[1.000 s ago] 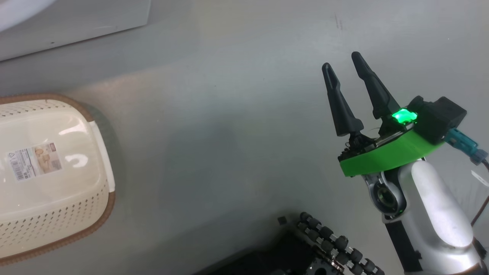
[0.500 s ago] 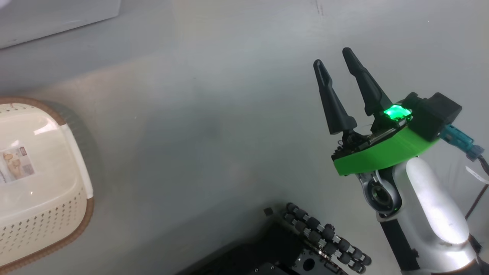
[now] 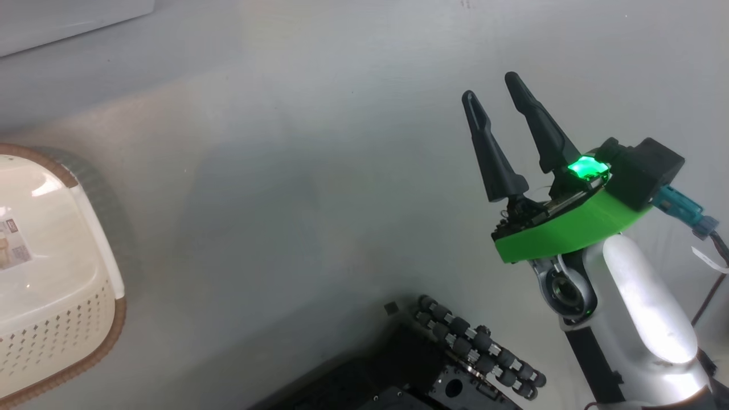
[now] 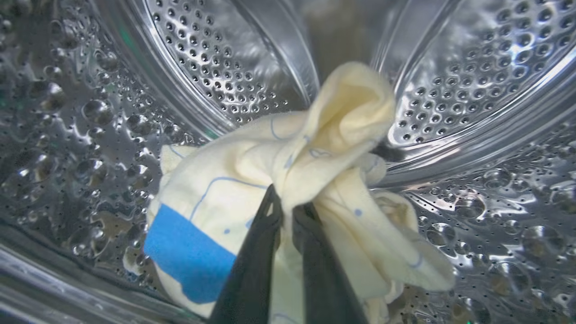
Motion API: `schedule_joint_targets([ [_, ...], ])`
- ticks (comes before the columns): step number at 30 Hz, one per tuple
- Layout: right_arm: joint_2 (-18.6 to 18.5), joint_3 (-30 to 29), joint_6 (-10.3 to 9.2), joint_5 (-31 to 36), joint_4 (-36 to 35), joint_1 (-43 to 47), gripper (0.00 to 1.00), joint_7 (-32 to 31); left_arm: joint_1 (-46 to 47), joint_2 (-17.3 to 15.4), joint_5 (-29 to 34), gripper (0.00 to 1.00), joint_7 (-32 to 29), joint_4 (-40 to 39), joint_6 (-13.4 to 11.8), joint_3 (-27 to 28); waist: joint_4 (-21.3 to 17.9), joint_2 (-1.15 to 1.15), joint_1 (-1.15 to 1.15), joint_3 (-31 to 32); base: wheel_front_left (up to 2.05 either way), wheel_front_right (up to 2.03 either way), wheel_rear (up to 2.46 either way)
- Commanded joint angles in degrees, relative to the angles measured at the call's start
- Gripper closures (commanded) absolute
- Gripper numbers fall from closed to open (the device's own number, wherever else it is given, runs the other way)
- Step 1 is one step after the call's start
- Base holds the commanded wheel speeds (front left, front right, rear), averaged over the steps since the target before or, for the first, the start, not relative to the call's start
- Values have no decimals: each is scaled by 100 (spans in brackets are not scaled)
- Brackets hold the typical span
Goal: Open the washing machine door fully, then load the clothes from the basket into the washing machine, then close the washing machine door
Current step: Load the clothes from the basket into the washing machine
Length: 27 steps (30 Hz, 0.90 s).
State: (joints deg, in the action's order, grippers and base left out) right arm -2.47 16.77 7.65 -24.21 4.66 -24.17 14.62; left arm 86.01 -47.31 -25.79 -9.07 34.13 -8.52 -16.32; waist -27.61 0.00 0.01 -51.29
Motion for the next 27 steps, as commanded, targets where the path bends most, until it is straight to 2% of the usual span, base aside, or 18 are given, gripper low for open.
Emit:
schedule_joint_targets([
  [1, -41, 46, -16, -22, -123, 104, 0, 38, 97, -154, -59, 60, -86, -104, -38, 120, 31, 0, -1, 15, 0, 0, 0],
  [2, -41, 38, -16, -13, -122, 100, 0, 38, 86, -109, -105, 4, -135, -76, -59, 131, 48, 0, -1, 22, 0, 0, 0],
  [3, -41, 29, -16, -2, -121, 98, 0, 38, 77, -74, -132, 0, -147, -68, -91, 142, 66, 0, -1, 27, 0, 0, 0],
  [15, -41, -135, -16, 151, -125, 124, 0, 38, -332, 202, -461, 0, -13, -247, -288, 282, 321, 0, -1, 225, 0, 0, 0],
  [27, -41, -365, -16, 356, -137, 185, 0, 38, -1329, 389, -898, 0, 600, -663, -349, 596, 701, 0, -1, 604, 0, 0, 0],
])
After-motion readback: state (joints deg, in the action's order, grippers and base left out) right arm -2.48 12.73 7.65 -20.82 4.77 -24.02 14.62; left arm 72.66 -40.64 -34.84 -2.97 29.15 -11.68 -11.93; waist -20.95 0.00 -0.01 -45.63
